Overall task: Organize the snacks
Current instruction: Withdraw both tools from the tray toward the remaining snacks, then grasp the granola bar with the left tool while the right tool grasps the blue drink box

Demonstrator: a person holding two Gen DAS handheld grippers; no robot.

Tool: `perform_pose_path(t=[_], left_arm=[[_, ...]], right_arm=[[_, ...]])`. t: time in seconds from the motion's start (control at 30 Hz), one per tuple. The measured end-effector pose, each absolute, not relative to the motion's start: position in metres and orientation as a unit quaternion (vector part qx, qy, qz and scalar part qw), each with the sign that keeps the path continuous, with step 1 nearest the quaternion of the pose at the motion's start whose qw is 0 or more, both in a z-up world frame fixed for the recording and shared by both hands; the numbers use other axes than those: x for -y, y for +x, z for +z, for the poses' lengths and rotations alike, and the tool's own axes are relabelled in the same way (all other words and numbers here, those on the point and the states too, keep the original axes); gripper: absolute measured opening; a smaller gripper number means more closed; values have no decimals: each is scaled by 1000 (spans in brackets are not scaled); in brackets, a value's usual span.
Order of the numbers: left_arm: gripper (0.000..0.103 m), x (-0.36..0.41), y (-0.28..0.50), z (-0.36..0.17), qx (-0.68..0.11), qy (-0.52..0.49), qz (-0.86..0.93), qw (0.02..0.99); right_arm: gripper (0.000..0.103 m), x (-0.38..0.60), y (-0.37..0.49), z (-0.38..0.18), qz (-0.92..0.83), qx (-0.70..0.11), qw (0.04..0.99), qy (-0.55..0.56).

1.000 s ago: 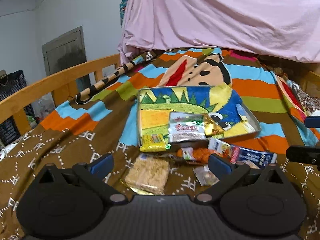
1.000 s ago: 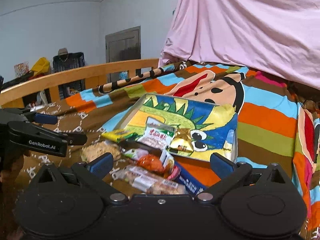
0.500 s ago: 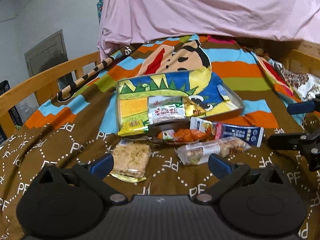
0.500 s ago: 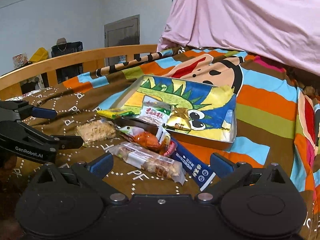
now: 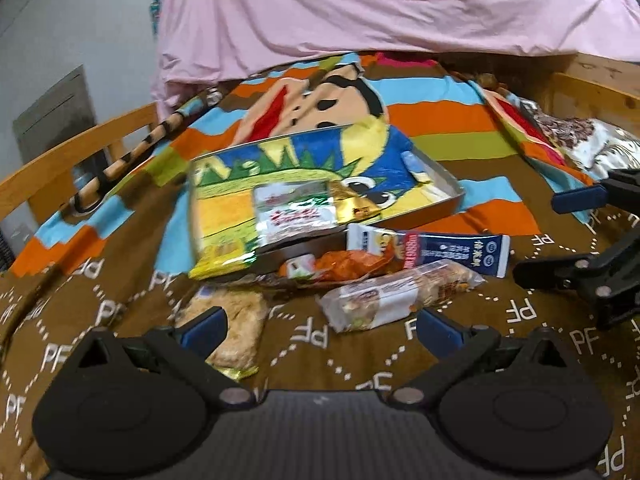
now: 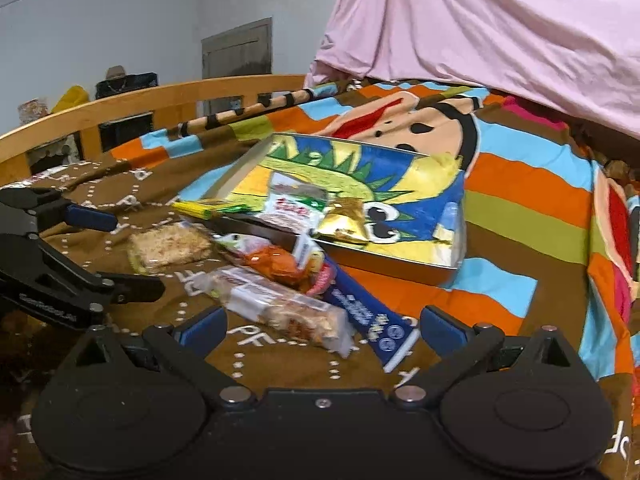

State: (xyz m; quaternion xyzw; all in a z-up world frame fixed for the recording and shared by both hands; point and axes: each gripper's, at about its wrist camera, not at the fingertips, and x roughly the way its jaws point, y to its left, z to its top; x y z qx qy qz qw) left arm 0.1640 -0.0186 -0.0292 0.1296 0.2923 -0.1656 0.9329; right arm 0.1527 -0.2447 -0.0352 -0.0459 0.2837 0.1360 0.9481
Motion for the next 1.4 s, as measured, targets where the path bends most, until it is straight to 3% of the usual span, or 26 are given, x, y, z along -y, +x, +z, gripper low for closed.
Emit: perform_pose_path(t=[0.53, 0.97, 1.07, 1.2, 1.3, 1.37, 1.4], left_arm=[[103, 62, 201, -58, -303, 247, -340, 855], [96, 86, 252, -79, -353, 296, -433, 775], [90, 85, 263, -80, -367, 285, -439, 769], [73, 84, 274, -77, -384, 288, -445, 756], [60, 82, 281, -74, -394, 293, -444, 750], [59, 80, 282, -72, -397, 293, -448, 746], [59, 81, 281, -72, -396, 296, -448, 745]], right_arm=[[101, 275, 237, -78, 163, -302, 939, -36], [75, 282, 268, -94, 220, -317, 922, -30], [70, 286, 269, -99, 232, -325, 917, -9], [62, 286, 268, -99, 246, -322, 914, 1], [49, 283, 267, -99, 254, -323, 911, 7], [36, 283, 267, -100, 256, -325, 910, 13], [34, 283, 267, -100, 255, -326, 910, 14]])
